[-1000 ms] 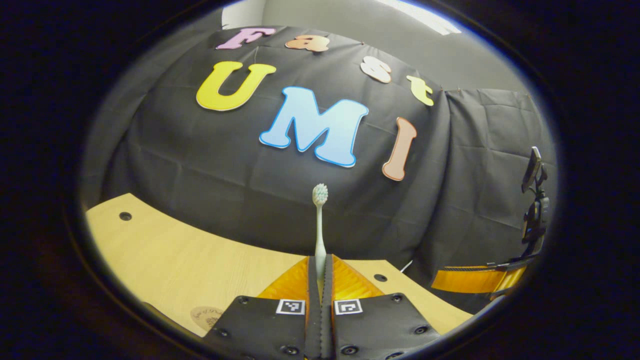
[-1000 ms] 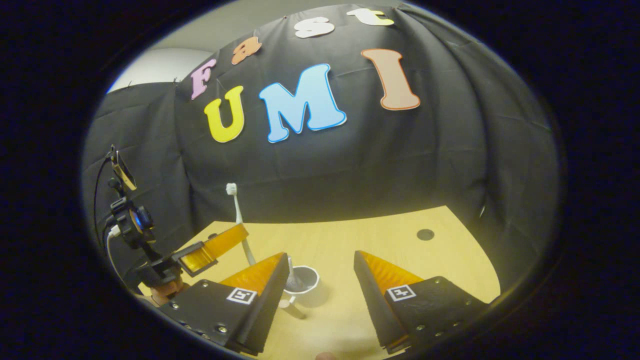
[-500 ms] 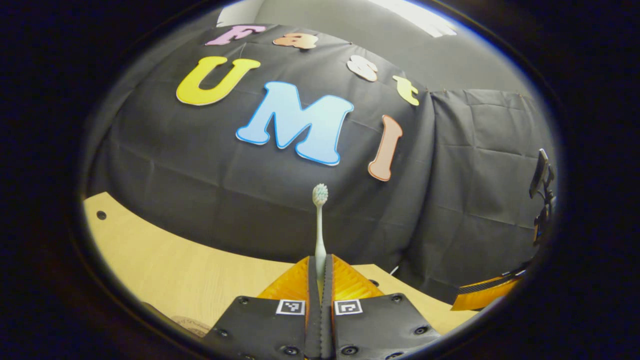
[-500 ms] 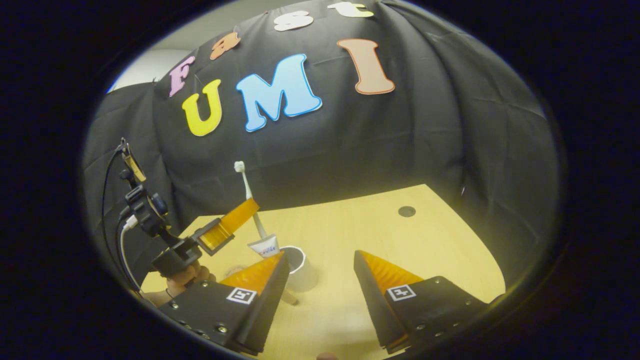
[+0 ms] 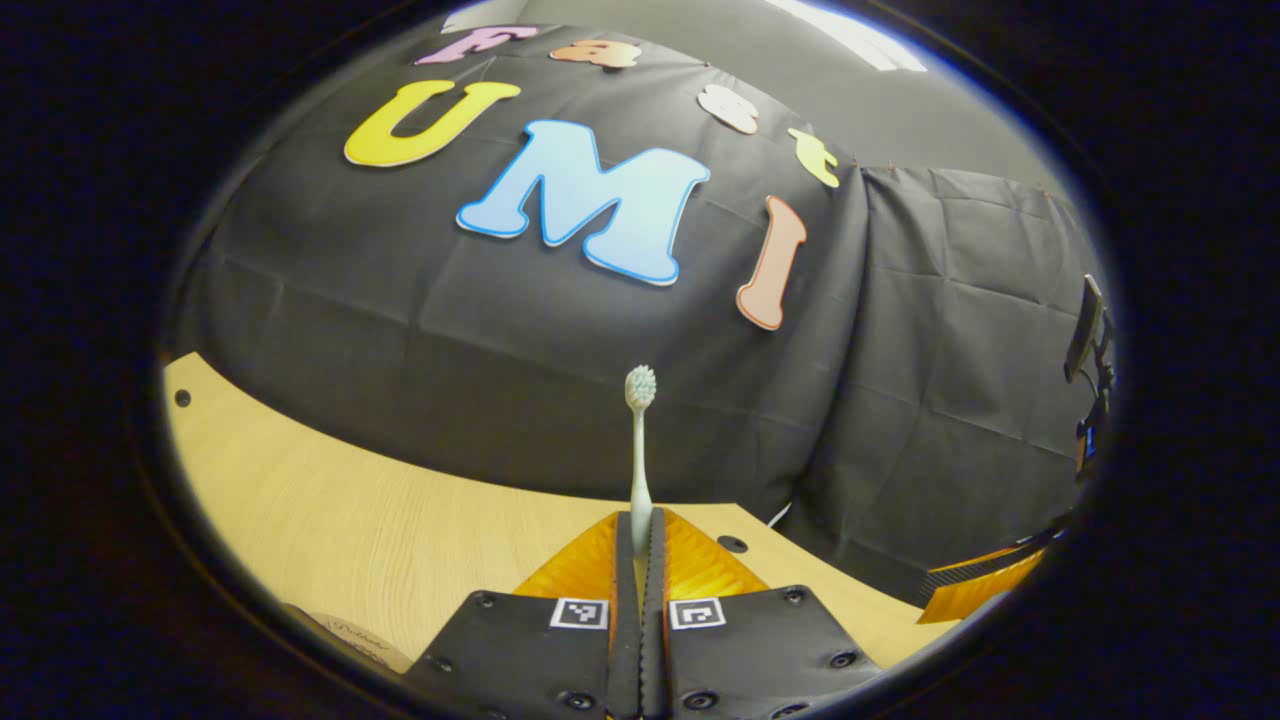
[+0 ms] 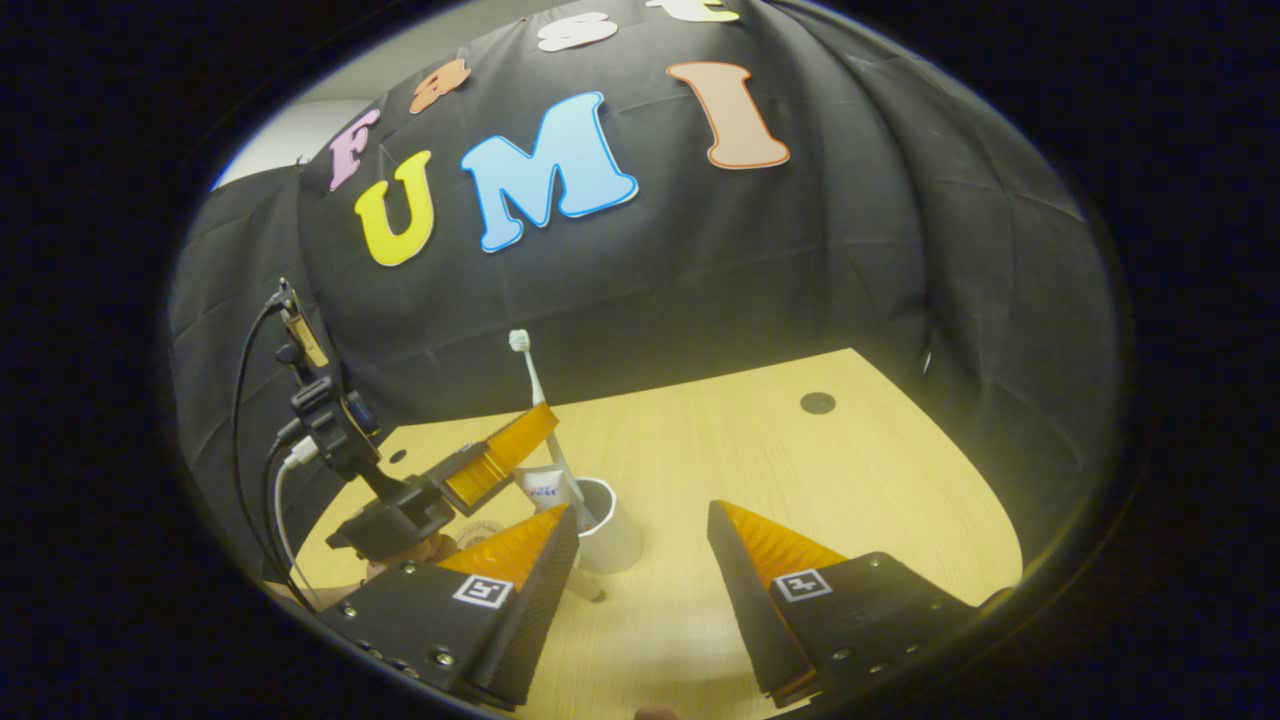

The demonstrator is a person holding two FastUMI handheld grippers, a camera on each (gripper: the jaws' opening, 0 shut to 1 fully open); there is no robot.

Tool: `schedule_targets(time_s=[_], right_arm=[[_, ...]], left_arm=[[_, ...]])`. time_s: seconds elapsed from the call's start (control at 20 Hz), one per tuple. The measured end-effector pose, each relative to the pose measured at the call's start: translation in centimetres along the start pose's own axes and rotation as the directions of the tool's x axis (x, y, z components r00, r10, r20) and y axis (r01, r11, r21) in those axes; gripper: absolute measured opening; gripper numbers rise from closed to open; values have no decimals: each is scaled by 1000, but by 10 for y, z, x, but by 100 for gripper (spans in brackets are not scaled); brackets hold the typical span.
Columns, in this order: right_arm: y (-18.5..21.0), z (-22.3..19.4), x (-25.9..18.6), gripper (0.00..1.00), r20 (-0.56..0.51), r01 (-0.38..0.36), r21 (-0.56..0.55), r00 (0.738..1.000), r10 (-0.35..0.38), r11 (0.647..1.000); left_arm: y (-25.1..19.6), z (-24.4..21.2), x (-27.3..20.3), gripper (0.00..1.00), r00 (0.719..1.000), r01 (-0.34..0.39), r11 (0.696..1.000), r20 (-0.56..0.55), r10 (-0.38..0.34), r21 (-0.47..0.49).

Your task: Put the toothbrush and toothpaste on the desktop into the cup, then pick up the cup and place it on the coaster on the desktop.

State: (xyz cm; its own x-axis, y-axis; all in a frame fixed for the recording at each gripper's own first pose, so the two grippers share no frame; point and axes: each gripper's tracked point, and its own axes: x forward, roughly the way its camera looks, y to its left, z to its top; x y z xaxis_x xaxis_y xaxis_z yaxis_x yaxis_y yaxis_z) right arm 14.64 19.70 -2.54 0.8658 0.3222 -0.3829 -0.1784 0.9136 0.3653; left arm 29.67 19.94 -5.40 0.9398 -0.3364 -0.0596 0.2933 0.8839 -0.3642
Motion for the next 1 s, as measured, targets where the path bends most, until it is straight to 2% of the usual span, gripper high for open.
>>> schedule_targets(time_s=[0.4,0.45,0.5,0.55,0.65,0.7,0.8,0.85,0.9,0.95,1.0], right_arm=[[0,0,3,80,-13,-17,11,1000,17,1000],[1,0,3,80,-13,-21,13,1000,21,1000],[2,0,2,80,-14,-24,13,1000,24,1000],[3,0,3,80,-14,-26,13,1000,26,1000],[3,-1,2,80,-18,-30,13,999,30,999],[3,-1,3,80,-19,-31,14,999,32,999],[5,1,3,80,-20,-36,15,999,37,999],[5,1,1,80,-21,-35,12,999,36,999],[6,0,0,80,-24,-34,7,999,35,999],[7,0,0,80,-31,-35,-1,999,35,999],[8,0,0,80,-37,-38,-11,999,37,999]], left_arm=[[2,4,6,16,1000,0,999,-2,1,50],[2,2,5,7,1000,1,998,-6,0,55],[4,1,4,11,1000,-1,998,-8,2,63],[2,3,4,27,1000,1,997,-11,-1,71],[-1,6,-2,31,1000,6,996,-25,-4,90],[-2,3,-3,36,999,9,995,-37,-6,98],[-3,2,-12,75,999,11,995,-51,-6,100],[-2,5,-16,70,999,3,995,-44,1,97],[-1,8,-22,70,999,-1,995,-37,5,97],[1,13,-27,63,999,-15,995,-28,18,102],[0,18,-32,77,1000,-20,994,-21,22,106]])
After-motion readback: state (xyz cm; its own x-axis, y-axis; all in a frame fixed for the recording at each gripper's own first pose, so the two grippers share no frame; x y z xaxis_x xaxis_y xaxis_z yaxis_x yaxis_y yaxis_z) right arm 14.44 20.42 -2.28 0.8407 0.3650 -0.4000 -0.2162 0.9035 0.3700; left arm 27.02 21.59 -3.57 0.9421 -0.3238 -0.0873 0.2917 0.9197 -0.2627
